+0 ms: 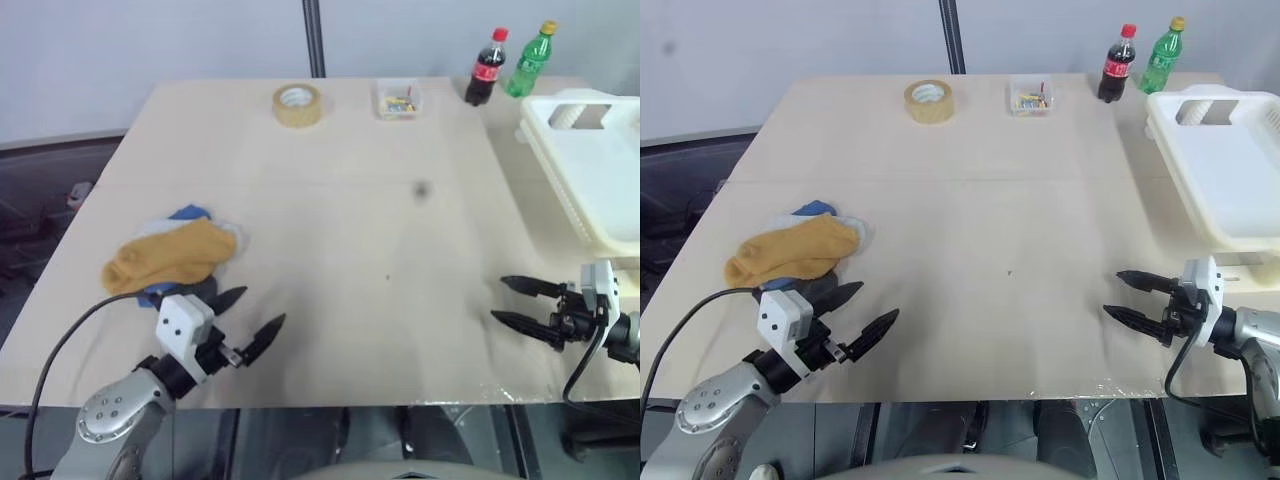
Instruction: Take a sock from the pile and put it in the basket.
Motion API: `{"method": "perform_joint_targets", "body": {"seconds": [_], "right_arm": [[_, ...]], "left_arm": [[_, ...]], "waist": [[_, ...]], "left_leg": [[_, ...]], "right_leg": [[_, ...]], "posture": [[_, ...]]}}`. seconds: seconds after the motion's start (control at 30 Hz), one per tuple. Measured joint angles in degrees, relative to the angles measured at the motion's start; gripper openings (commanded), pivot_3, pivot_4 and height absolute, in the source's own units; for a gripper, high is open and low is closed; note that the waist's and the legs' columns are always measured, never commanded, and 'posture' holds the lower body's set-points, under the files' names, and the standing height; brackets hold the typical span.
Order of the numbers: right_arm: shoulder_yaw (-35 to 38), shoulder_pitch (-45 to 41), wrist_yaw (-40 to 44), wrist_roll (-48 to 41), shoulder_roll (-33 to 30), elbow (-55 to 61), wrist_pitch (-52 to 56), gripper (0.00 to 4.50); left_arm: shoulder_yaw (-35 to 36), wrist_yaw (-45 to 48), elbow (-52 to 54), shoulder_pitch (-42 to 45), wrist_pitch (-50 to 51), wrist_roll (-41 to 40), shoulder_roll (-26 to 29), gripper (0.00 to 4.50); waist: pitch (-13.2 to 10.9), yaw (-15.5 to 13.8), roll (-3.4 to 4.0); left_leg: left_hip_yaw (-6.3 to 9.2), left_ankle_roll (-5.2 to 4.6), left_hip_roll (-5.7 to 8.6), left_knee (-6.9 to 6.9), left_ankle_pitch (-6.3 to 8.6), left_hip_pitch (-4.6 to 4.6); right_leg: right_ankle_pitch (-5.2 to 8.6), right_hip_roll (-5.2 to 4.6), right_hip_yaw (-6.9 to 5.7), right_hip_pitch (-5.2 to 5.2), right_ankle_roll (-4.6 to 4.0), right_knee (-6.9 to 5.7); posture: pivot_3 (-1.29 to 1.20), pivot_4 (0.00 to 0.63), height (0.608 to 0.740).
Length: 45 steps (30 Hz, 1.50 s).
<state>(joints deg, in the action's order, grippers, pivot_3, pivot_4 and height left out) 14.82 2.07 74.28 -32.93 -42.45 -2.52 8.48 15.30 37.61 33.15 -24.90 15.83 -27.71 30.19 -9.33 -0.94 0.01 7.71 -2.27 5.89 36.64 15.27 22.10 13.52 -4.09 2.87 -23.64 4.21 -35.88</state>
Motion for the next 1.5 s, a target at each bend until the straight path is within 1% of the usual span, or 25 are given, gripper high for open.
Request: {"method": "perform_joint_targets", "body": {"seconds": [0.23, 0.33, 0.37, 0.7, 0.8, 0.9, 0.97, 1.07, 1.13, 1.27, 1.4, 1.5], "right_arm": [[0.2, -0.1, 0.4, -0.4, 0.5, 0.0, -1.4, 3.67], [0.2, -0.7, 0.3, -0.4, 1.1, 0.0, -1.9, 3.67], [0.2, -1.0, 0.3, -0.4, 1.3, 0.0, -2.2, 3.67], [-0.3, -2.5, 0.0, -0.3, 2.3, 0.0, -2.4, 3.67], [-0.5, -2.6, -0.1, -0.2, 2.7, 0.0, -2.4, 3.67], [-0.7, -2.7, -0.5, -0.2, 3.0, 0.2, -2.4, 3.67], [-1.1, -3.1, -0.6, -0.2, 3.4, 0.6, -2.4, 3.67], [-2.3, -3.7, -1.0, -1.0, 4.6, 4.2, -1.6, 3.67], [-3.4, -4.7, -1.7, -2.1, 5.6, 7.9, -0.3, 3.67], [-4.9, -6.3, -3.6, -3.0, 6.8, 11.9, 1.4, 3.67], [-6.3, -6.6, -4.7, -3.0, 7.3, 13.0, 2.4, 3.67], [-6.8, -6.4, -4.7, -2.9, 7.3, 13.0, 2.4, 3.67]], "left_arm": [[-0.1, -0.6, 0.0, -0.4, 0.0, 0.0, -0.8, 4.50], [0.2, -0.6, -0.1, 0.0, -4.0, -0.2, -4.3, 4.50], [0.2, -0.7, -0.1, 0.1, -4.3, -0.5, -4.6, 4.50], [0.5, -4.9, -0.5, 1.2, -3.2, 2.8, -4.2, 4.50], [0.5, -6.7, -0.6, 1.3, 0.3, 3.7, -2.7, 4.50], [0.5, -8.0, -0.8, 1.9, 1.9, 4.0, -2.6, 4.50], [0.7, -8.3, -0.9, 3.0, 2.5, 3.9, -2.6, 4.50], [0.8, -10.6, -2.3, 7.1, 2.5, 5.2, -2.8, 4.50], [0.8, -13.1, -3.8, 10.4, 2.8, 7.6, -2.7, 4.50], [0.3, -17.0, -7.1, 14.4, 5.2, 11.8, -2.5, 4.50], [-0.6, -19.7, -10.4, 17.9, 6.5, 15.9, -2.4, 4.50], [-2.8, -21.1, -12.7, 20.6, 6.6, 19.8, -1.9, 4.50]], "waist": [[0.0, 0.0, 0.00], [0.0, 0.0, 0.00], [0.0, 0.0, 0.00], [0.0, 0.0, 0.02], [0.0, 0.0, 0.02], [0.0, 0.0, 0.02], [0.0, 0.0, 0.02], [0.0, 0.0, 0.02], [0.0, 0.0, 0.02], [0.1, 0.1, -0.03], [0.1, -0.1, -0.05], [0.1, -0.1, -0.06]], "left_leg": [[-0.02, 0.00, 0.00, 0.01, -0.01, -0.02], [-0.02, 0.01, 0.00, 0.09, -0.02, -0.03], [-0.02, 0.01, 0.00, 0.11, -0.02, -0.03], [-0.04, -0.17, 0.00, 0.24, -0.12, -0.06], [-0.04, -0.19, 0.00, 0.27, -0.13, -0.07], [-0.06, -0.20, 0.00, 0.35, -0.13, -0.08], [-0.07, -0.19, 0.00, 0.44, -0.12, -0.08], [-0.06, -0.25, 0.00, 0.58, -0.03, -0.12], [-0.06, -0.11, 0.00, 0.66, 0.05, -0.15], [-0.08, 0.00, 0.02, 0.68, -0.11, -0.18], [-0.08, -0.09, 0.04, 0.68, -0.18, -0.14], [-0.08, -0.09, 0.05, 0.68, -0.18, -0.15]], "right_leg": [[-0.01, 0.01, 0.02, 0.01, 0.00, -0.02], [-0.02, 0.02, 0.01, 0.05, -0.01, -0.03], [-0.02, 0.02, 0.01, 0.05, -0.02, -0.06], [-0.05, 0.05, 0.03, 0.07, -0.04, -0.17], [-0.05, 0.05, 0.04, 0.07, -0.04, -0.24], [-0.05, 0.06, 0.06, 0.07, -0.04, -0.32], [-0.05, 0.06, 0.06, 0.07, -0.05, -0.43], [-0.04, 0.06, 0.06, 0.07, -0.05, -0.66], [-0.04, 0.08, 0.07, 0.07, -0.05, -0.79], [-0.05, 0.10, 0.11, 0.06, -0.05, -0.85], [-0.05, 0.08, 0.09, 0.04, -0.05, -0.84], [-0.05, 0.07, 0.10, 0.04, -0.05, -0.85]], "posture": [[0.00, 0.150, 0.739], [0.00, 0.150, 0.739], [0.00, 0.150, 0.739], [0.00, 0.150, 0.739], [0.00, 0.150, 0.739], [0.00, 0.150, 0.739], [0.00, 0.150, 0.739], [0.00, 0.150, 0.739], [0.00, 0.150, 0.739], [0.00, 0.150, 0.739], [0.00, 0.150, 0.739], [0.00, 0.150, 0.739]]}}
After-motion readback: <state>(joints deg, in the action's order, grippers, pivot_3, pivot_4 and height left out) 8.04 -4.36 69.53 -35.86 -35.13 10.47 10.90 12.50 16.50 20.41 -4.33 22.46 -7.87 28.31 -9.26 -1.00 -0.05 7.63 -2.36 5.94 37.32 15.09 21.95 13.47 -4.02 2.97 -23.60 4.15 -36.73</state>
